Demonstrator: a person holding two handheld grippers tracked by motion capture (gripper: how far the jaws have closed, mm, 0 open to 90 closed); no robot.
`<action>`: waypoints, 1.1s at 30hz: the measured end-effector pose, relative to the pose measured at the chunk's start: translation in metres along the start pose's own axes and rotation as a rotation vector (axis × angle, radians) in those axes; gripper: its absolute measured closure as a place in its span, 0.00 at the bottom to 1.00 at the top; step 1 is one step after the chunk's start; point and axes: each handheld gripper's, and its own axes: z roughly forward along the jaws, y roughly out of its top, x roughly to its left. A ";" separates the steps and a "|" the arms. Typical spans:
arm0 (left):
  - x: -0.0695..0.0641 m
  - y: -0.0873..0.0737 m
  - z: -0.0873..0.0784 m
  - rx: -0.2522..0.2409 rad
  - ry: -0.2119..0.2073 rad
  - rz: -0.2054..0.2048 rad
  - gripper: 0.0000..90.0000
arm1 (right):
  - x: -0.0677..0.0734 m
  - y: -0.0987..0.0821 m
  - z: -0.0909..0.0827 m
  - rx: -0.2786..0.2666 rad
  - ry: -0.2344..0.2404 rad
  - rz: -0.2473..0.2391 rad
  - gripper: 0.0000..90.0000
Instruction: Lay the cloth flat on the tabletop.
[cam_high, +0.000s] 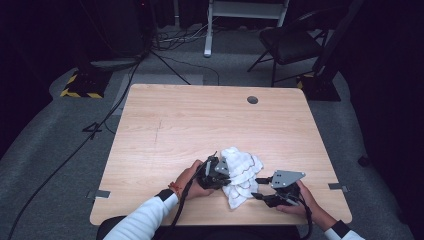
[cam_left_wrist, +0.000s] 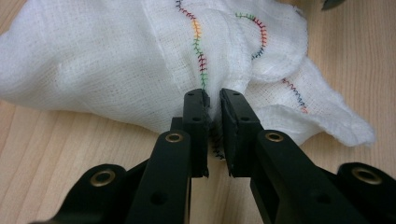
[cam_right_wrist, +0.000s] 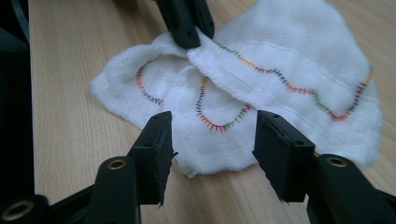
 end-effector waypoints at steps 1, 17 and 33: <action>0.001 -0.001 -0.001 -0.002 -0.002 -0.004 0.90 | 0.001 0.002 0.007 0.011 0.003 -0.005 0.55; 0.028 -0.027 -0.019 -0.027 0.036 -0.074 0.90 | -0.006 0.008 0.025 0.074 -0.045 -0.081 0.98; 0.048 -0.044 -0.032 -0.006 0.131 -0.104 0.92 | -0.034 0.003 -0.001 0.035 -0.176 0.044 0.99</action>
